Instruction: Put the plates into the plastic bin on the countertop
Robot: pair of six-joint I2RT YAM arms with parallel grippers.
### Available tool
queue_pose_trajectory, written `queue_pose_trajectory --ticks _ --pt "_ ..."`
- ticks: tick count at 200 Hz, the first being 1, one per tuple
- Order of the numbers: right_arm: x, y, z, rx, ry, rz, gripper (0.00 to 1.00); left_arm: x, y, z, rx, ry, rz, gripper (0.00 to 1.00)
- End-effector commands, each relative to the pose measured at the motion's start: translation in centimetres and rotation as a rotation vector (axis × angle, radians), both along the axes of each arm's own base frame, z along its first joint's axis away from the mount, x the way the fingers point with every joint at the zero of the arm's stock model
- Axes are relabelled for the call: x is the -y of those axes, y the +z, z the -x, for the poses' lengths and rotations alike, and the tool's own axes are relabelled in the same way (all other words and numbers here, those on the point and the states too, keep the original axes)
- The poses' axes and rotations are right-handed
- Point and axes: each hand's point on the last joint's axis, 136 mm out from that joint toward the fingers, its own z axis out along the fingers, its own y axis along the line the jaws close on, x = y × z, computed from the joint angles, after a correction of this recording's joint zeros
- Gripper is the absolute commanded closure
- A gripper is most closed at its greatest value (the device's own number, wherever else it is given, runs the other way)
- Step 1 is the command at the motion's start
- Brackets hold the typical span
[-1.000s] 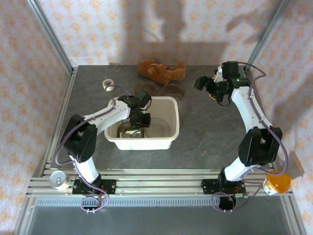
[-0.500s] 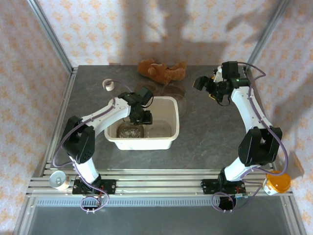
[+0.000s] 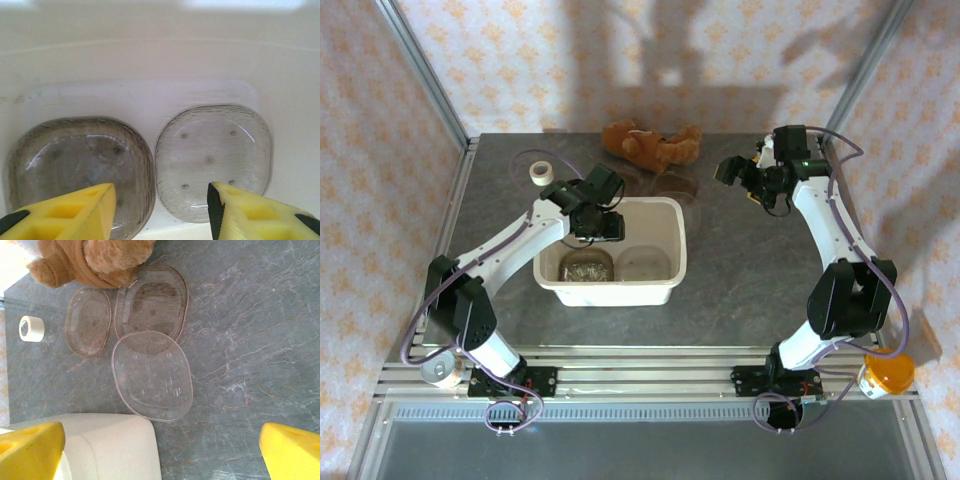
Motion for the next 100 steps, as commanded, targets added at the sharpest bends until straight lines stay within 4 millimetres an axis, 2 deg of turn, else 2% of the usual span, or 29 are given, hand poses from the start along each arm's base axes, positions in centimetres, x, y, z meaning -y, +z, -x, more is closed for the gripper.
queue_pose_trajectory --ticks 1,38,75,100 --pt "0.8 0.9 0.0 0.027 0.002 0.067 0.01 -1.3 4.0 -0.5 0.113 -0.009 -0.052 0.45" --pt "2.4 0.4 -0.1 0.015 -0.045 0.076 0.01 -1.1 6.9 -1.3 0.158 -0.059 -0.016 0.44" --pt "2.4 -2.4 -0.2 -0.069 -0.043 0.066 0.01 -1.1 9.6 -2.9 0.196 -0.061 0.108 0.44" --pt "2.0 -3.8 -0.3 -0.078 -0.052 0.034 0.02 -1.0 10.7 -4.2 0.226 -0.039 0.198 0.44"
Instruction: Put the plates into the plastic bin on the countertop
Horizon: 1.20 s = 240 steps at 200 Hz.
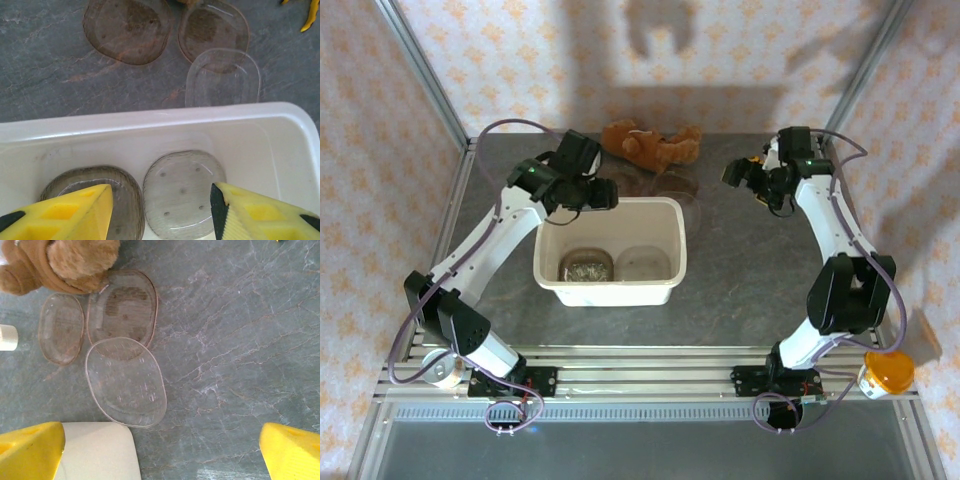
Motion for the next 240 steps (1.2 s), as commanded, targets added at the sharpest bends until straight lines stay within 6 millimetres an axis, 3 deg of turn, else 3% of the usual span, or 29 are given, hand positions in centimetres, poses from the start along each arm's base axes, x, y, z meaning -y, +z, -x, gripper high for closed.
queue_pose_trajectory --ticks 1,41,66,102,143,188,240 --pt "-0.1 -1.9 0.2 -0.037 -0.012 -0.012 0.02 0.5 2.0 -0.6 0.041 -0.027 0.094 0.44" --pt "-1.5 -6.3 0.6 -0.148 0.029 0.013 0.08 0.5 3.0 -1.5 0.057 -0.024 0.14 0.44" --pt "-2.7 -8.9 -0.3 -0.169 0.059 0.021 0.15 0.4 3.2 -1.8 0.051 -0.025 0.135 0.44" --pt "-5.9 -10.8 -1.6 -0.169 0.199 0.041 0.21 0.3 3.3 -1.8 0.042 -0.03 0.122 0.44" --pt "-6.6 -13.7 -2.3 -0.216 0.249 0.116 0.32 -0.2 2.9 -1.2 0.037 -0.017 0.111 0.44" --pt "-7.3 -15.5 -2.2 -0.227 0.296 0.152 0.4 -1.1 2.5 -0.5 0.043 -0.002 0.081 0.44" --pt "-8.4 -16.0 -2.4 -0.223 0.327 0.141 0.54 -1.3 2.1 -0.3 0.035 -0.01 0.065 0.44"
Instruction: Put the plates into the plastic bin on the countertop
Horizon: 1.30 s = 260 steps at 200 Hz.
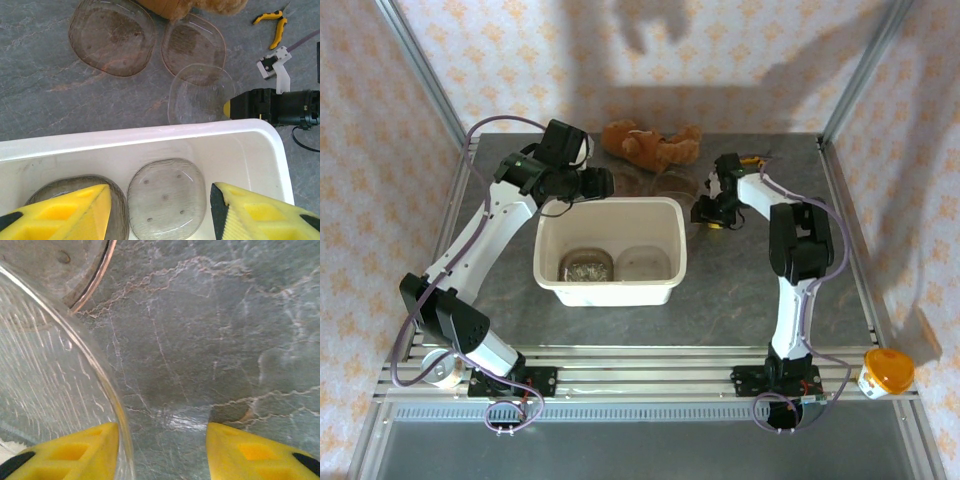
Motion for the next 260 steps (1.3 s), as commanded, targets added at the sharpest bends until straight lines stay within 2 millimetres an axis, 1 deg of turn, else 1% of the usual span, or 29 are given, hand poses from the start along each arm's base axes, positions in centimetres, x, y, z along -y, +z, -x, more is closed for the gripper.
queue_pose_trajectory --ticks 1,20,51,62,80,107,118,160,174,212,218,237,260 --pt "-0.5 0.3 -1.0 0.035 0.023 0.007 0.54 -1.0 0.5 0.6 0.02 0.0 -0.035 0.44" --pt "-0.8 0.2 -1.0 0.029 0.033 0.0 0.61 -1.1 0.5 0.6 0.02 -0.001 -0.04 0.44" --pt "-1.5 0.0 -0.9 0.026 0.056 0.003 0.64 -1.2 0.2 0.7 0.013 -0.003 -0.044 0.44" --pt "-1.5 0.0 -0.9 0.029 0.056 0.009 0.66 -1.2 0.2 0.8 0.015 -0.002 -0.045 0.44" --pt "-1.4 0.0 -0.9 0.025 0.052 0.014 0.74 -1.3 0.1 0.8 0.015 -0.003 -0.046 0.44" --pt "-1.4 0.0 -0.7 0.021 0.055 0.019 0.79 -1.3 0.0 0.9 0.015 -0.002 -0.042 0.44" --pt "-1.4 0.3 -0.7 0.025 0.055 0.018 0.83 -1.3 0.0 0.9 0.014 -0.003 -0.043 0.44" --pt "-1.4 1.2 -0.6 0.047 0.056 0.014 0.86 -1.3 0.0 1.0 0.019 -0.001 -0.038 0.44" --pt "-1.4 1.6 -0.6 0.053 0.056 0.008 0.9 -1.3 0.0 1.0 0.022 0.001 -0.036 0.44" --pt "-1.9 2.7 -0.4 0.067 0.052 -0.024 0.92 -1.3 0.0 1.0 0.025 0.0 -0.031 0.44" --pt "-1.9 3.0 -0.4 0.071 0.052 -0.026 0.95 -1.2 0.0 1.0 0.027 0.001 -0.028 0.44" --pt "-1.7 3.7 -0.2 0.081 0.051 -0.02 0.96 -0.9 0.0 0.7 0.024 -0.005 -0.019 0.44" --pt "-1.0 4.4 0.4 0.08 0.039 -0.006 0.97 -0.6 0.0 0.4 0.022 -0.008 -0.011 0.44"
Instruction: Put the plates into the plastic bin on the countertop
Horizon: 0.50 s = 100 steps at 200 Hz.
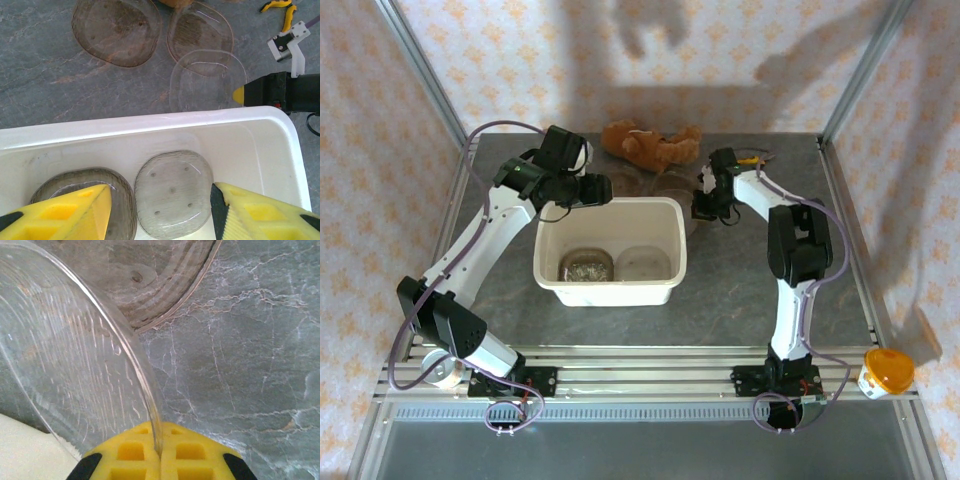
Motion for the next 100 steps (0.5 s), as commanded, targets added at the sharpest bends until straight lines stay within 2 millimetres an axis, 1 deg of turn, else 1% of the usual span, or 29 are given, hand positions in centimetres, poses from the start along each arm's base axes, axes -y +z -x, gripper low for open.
queue_pose_trajectory --ticks 1,39,71,100 --pt "0.9 2.1 0.9 0.019 -0.012 0.025 0.97 -0.3 1.0 -0.5 0.037 0.008 0.009 0.44" --pt "2.8 4.1 1.4 0.081 -0.085 0.008 1.0 0.4 0.7 -0.9 0.027 0.005 0.042 0.44" --pt "5.5 5.7 2.0 0.111 -0.157 0.002 1.0 0.9 0.7 -1.5 0.025 -0.001 0.05 0.44" --pt "8.3 6.9 3.0 0.124 -0.21 0.018 1.0 1.2 0.7 -2.0 0.021 -0.01 0.052 0.44"
